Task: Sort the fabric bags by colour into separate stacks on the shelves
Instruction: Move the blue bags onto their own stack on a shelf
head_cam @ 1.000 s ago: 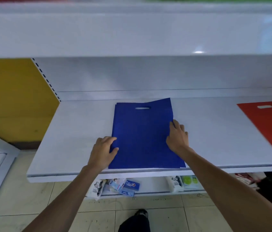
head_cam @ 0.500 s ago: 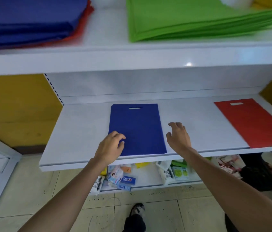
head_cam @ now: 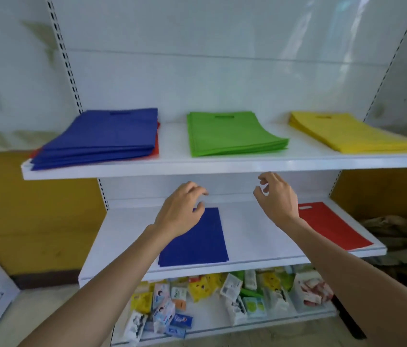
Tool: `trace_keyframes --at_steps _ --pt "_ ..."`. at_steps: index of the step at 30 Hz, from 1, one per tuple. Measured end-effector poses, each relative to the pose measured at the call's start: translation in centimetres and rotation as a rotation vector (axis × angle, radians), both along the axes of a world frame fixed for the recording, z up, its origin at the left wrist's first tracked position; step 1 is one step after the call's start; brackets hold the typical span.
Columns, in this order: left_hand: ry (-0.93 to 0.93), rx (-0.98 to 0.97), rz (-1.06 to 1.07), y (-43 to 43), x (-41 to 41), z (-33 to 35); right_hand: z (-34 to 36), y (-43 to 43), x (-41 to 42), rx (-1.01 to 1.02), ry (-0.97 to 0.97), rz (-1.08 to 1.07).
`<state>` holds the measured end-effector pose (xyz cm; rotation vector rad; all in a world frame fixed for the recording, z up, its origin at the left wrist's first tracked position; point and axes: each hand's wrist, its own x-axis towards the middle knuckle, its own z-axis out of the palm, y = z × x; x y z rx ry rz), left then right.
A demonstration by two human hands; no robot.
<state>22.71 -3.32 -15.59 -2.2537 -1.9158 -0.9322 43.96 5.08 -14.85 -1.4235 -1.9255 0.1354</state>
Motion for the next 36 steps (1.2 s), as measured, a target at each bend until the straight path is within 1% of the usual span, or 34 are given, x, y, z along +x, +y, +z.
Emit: trace_keyframes --at_steps 5,10,14,17,19,22,24,26,29,31,33,35,36 --pt "-0.064 0.099 0.037 0.5 -2.8 4.8 5.2 0.3 -2.6 0.135 0.044 0.028" --pt "-0.119 0.183 0.154 0.7 -9.9 7.8 8.9 3.2 -9.2 0.227 0.032 0.091" --pt "-0.187 0.192 0.246 1.5 -17.7 9.4 10.1 5.7 -16.6 0.227 0.067 0.146" --pt "-0.218 0.202 0.350 2.7 -24.0 10.4 10.3 8.0 -21.9 0.178 0.047 0.194" --pt "-0.198 0.140 0.441 3.9 -28.0 10.2 9.9 9.6 -25.2 0.107 0.034 0.211" --pt "-0.183 -0.048 0.596 6.0 -32.6 9.4 9.6 11.8 -29.4 -0.088 0.001 0.204" --pt "-0.169 -0.177 0.644 7.1 -34.0 9.2 9.6 13.0 -31.7 -0.195 -0.042 0.169" --pt "-0.174 -0.235 0.668 7.9 -34.3 9.0 9.1 13.9 -33.3 -0.254 -0.068 0.117" --pt "-0.279 -0.161 0.696 8.7 -34.9 8.2 7.3 14.4 -34.7 -0.290 -0.034 0.035" --pt "-0.321 -0.084 0.706 9.1 -35.5 7.5 6.5 14.3 -34.9 -0.255 0.024 -0.011" --pt "-0.303 -0.009 0.691 9.3 -35.8 7.1 6.4 14.2 -34.8 -0.171 0.035 -0.020" --pt "-0.253 0.037 0.690 9.4 -35.8 7.0 6.4 14.2 -34.8 -0.081 0.057 0.002" --pt "-0.257 0.048 0.689 9.4 -35.8 7.0 6.4 14.2 -34.9 -0.046 0.083 0.030"
